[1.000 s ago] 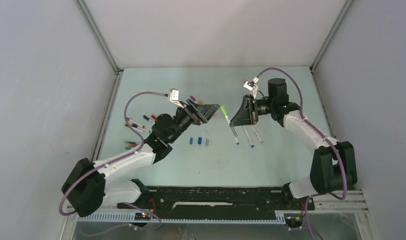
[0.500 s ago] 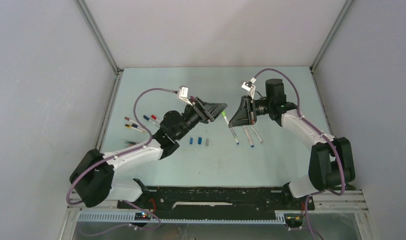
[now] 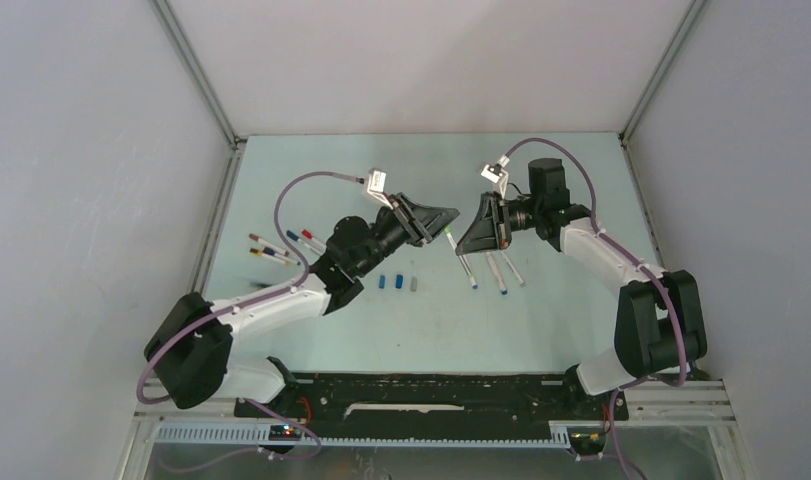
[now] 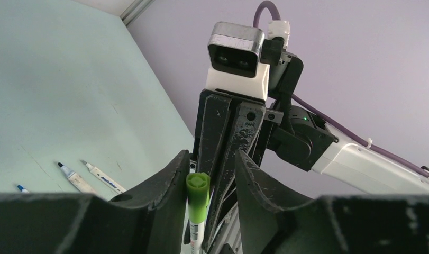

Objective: Open the pen caps
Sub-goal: Open the pen cap from the pen.

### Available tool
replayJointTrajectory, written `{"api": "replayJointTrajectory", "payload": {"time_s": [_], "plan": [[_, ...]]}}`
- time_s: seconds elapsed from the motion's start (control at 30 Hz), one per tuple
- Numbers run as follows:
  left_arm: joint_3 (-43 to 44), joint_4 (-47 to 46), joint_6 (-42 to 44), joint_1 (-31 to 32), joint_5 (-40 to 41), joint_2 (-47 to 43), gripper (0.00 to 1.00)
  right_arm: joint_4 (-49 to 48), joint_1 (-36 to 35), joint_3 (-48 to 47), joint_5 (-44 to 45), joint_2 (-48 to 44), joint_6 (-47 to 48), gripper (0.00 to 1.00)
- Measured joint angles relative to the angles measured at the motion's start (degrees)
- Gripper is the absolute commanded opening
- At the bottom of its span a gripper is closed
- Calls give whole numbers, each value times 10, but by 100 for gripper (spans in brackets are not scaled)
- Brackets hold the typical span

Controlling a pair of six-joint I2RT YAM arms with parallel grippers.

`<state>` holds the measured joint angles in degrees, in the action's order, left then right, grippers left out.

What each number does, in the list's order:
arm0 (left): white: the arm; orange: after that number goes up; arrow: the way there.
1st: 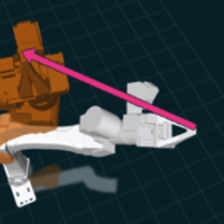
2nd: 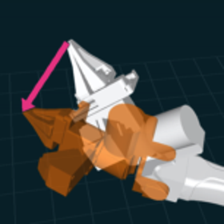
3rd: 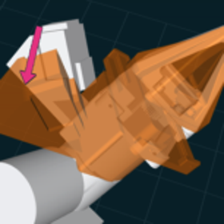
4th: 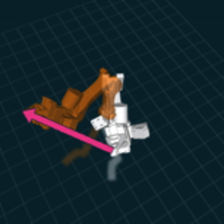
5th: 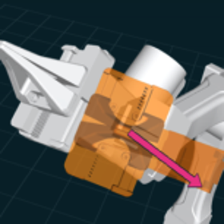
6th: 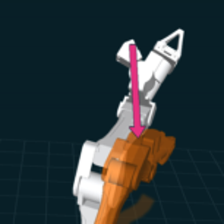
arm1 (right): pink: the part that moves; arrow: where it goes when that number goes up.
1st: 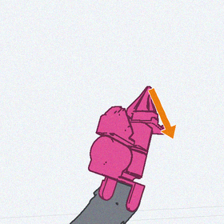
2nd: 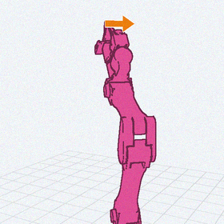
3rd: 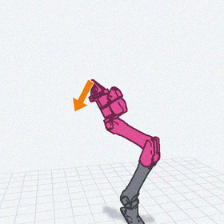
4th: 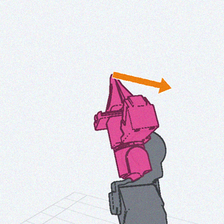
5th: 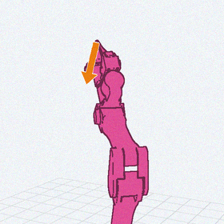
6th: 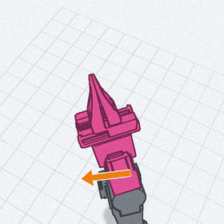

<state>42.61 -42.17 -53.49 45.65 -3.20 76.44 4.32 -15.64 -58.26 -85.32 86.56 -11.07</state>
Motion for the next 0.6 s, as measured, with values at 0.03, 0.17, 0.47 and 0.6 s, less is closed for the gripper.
{"api": "replayJointTrajectory", "payload": {"time_s": [0.03,0.17,0.47,0.6], "plan": [[3,3,0,0,-3,2,43,0,0,0,0,0,-1,0],[15,10,0,1,-16,11,41,-2,0,0,0,0,-1,0],[16,27,6,0,-19,13,0,-2,3,0,-6,0,-1,0],[16,27,10,1,-17,13,0,-2,3,0,-7,4,-3,35]]}}
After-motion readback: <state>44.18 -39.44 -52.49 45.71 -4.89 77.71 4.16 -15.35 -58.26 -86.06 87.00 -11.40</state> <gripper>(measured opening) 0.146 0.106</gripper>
